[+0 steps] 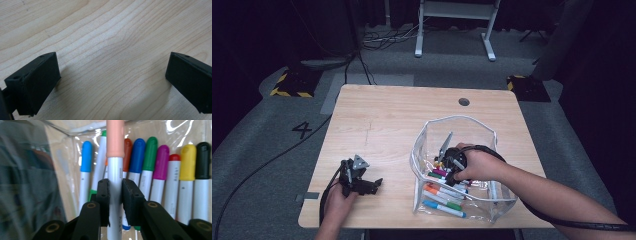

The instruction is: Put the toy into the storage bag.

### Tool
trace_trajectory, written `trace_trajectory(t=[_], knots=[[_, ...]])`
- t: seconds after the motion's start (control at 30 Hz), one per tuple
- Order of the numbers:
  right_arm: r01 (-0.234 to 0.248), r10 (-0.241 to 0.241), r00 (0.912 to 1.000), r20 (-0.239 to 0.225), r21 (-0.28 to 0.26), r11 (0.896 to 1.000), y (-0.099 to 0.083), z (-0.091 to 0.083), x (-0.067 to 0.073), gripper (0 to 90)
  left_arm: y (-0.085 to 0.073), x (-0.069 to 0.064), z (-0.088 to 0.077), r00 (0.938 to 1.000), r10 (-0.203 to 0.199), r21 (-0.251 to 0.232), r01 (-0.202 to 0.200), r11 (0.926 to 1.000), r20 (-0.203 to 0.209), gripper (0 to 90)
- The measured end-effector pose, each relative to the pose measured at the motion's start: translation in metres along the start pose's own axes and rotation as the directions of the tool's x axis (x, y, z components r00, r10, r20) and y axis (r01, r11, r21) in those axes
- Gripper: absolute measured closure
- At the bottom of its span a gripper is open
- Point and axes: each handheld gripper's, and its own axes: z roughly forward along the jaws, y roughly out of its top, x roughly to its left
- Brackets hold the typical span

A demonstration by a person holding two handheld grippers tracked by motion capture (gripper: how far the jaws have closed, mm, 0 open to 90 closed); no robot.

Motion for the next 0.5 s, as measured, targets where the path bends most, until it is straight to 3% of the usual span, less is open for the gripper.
trace_trajectory(t=[0.03, 0.13, 0.2, 0.33, 0.47, 0.5], knots=[[0.004, -0.004, 1.0, 0.009, -0.025, 1.0, 0.0, 0.0, 0.0, 56.9, 0.0, 0.0, 0.0, 1.0, 0.0, 0.0, 0.0, 1.0, 0.0, 0.0], [-0.017, 0.017, 0.9998, 0.004, -0.049, 0.999, -0.001, -0.007, 0.003, 53.1, 0.0, 0.0, 0.0, 1.0, 0.003, 0.0, -0.003, 1.0, -0.001, 0.0], [-0.027, 0.029, 0.9994, 0.018, -0.111, 0.993, -0.001, -0.017, 0.006, 46.4, 0.0, 0.0, 0.0, 1.0, 0.0, 0.0, 0.0, 1.0, 0.0, 0.0], [-0.036, 0.049, 0.9979, 0.044, -0.262, 0.964, -0.002, -0.049, 0.012, 43.6, 0.0, 0.0, 0.0, 1.0, 0.0, 0.0, 0.0, 1.0, 0.0, 0.0], [-0.056, 0.085, 0.9947, 0.057, -0.392, 0.918, -0.013, -0.086, 0.019, 41.0, 0.0, 0.0, 0.0, 1.0, 0.0, 0.0, 0.0, 1.0, 0.0, 0.0], [-0.062, 0.096, 0.9933, 0.064, -0.407, 0.911, -0.016, -0.092, 0.02, 40.9, 0.0, 0.0, 0.0, 1.0, 0.0, 0.0, 0.0, 1.0, 0.0, 0.0]])
